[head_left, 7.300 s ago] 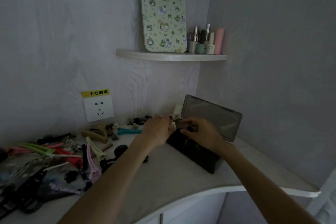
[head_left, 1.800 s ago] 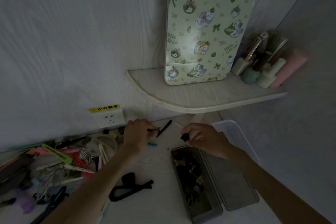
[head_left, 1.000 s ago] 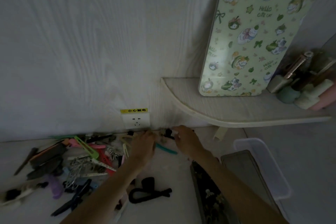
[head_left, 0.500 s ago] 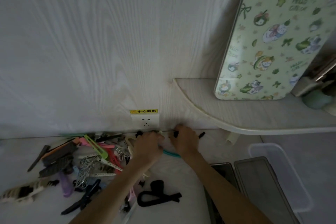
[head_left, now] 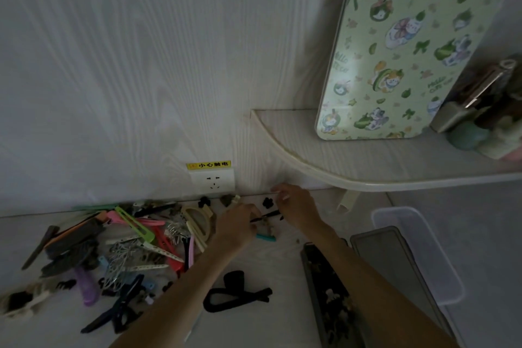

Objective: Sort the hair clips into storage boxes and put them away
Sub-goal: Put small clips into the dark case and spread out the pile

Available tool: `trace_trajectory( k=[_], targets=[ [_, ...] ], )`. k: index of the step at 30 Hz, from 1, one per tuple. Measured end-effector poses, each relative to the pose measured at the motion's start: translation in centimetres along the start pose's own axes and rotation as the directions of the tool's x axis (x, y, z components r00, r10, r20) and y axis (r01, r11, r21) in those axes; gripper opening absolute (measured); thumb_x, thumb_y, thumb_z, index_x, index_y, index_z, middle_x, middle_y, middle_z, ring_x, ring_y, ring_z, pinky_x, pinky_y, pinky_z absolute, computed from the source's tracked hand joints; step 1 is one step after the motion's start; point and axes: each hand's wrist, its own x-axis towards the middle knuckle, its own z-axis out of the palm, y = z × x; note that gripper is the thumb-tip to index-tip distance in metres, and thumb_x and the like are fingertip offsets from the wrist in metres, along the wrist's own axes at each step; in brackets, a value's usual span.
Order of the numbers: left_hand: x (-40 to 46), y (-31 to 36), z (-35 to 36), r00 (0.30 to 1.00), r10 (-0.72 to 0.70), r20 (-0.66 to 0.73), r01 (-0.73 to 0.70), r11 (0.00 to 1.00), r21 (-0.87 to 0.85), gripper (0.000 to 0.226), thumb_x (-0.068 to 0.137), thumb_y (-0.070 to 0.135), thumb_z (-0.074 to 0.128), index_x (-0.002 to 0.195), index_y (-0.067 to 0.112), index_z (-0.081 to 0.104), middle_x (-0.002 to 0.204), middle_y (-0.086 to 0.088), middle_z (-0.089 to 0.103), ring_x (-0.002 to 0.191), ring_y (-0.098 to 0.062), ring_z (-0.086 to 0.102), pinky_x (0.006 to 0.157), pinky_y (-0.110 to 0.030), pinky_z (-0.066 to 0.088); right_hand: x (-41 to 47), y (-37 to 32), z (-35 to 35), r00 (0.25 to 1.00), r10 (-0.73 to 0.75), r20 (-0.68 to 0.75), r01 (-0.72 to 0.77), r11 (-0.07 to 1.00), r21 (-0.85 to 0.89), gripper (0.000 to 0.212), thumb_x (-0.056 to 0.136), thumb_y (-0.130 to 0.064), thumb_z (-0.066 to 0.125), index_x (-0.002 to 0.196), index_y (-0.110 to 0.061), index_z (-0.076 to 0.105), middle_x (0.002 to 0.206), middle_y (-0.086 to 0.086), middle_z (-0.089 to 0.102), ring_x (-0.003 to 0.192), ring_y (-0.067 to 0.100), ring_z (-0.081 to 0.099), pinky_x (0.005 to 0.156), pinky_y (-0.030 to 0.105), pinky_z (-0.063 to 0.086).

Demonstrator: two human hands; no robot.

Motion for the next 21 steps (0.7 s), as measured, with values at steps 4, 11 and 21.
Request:
trace_trajectory(
  k=[4, 11, 21],
  targets=[
    [-1.0, -0.6, 0.2, 0.995, -0.005, -0.098, -0.002, 0.997, -0.073, 0.031, 0.084, 0.011, 0.046, 0.104, 0.027, 0.065, 0.114, 0.005, 0.065, 0.101, -0.015, 0.063, 0.083, -0.03, 0.052, 0.4, -0.6, 1.8, 0.981, -0.097, 0.169, 0.129, 0.973, -0.19, 0.028, 0.088, -0.027, 0.06, 0.113, -0.013, 0.062, 0.117, 0.007, 0.058, 0.101, 0.02, 0.057, 0.083, 0.032, 0.049],
    [-1.5, -2.0, -0.6, 0.991, 0.098, -0.089, -0.11, 0.984, -0.143, 0.024, 0.088, 0.013, 0.055, 0.107, 0.02, 0.067, 0.111, 0.003, 0.068, 0.101, -0.012, 0.064, 0.086, -0.029, 0.052, 0.2, -0.9, 1.3, 0.993, -0.121, 0.015, 0.122, 0.98, -0.158, 0.022, 0.087, -0.001, 0.052, 0.101, -0.008, 0.068, 0.111, 0.01, 0.062, 0.1, 0.021, 0.059, 0.08, 0.022, 0.046],
    [0.8, -0.2, -0.7, 0.965, 0.259, 0.049, -0.263, 0.951, 0.16, 0.025, 0.089, 0.019, 0.058, 0.113, 0.021, 0.064, 0.119, -0.003, 0.06, 0.11, -0.022, 0.058, 0.089, -0.028, 0.044, -3.4, 0.2, 1.7, 0.963, 0.058, 0.262, -0.008, 0.982, -0.187, 0.032, 0.078, -0.016, 0.07, 0.109, -0.014, 0.065, 0.118, 0.006, 0.06, 0.106, 0.019, 0.056, 0.075, 0.017, 0.04]
  ],
)
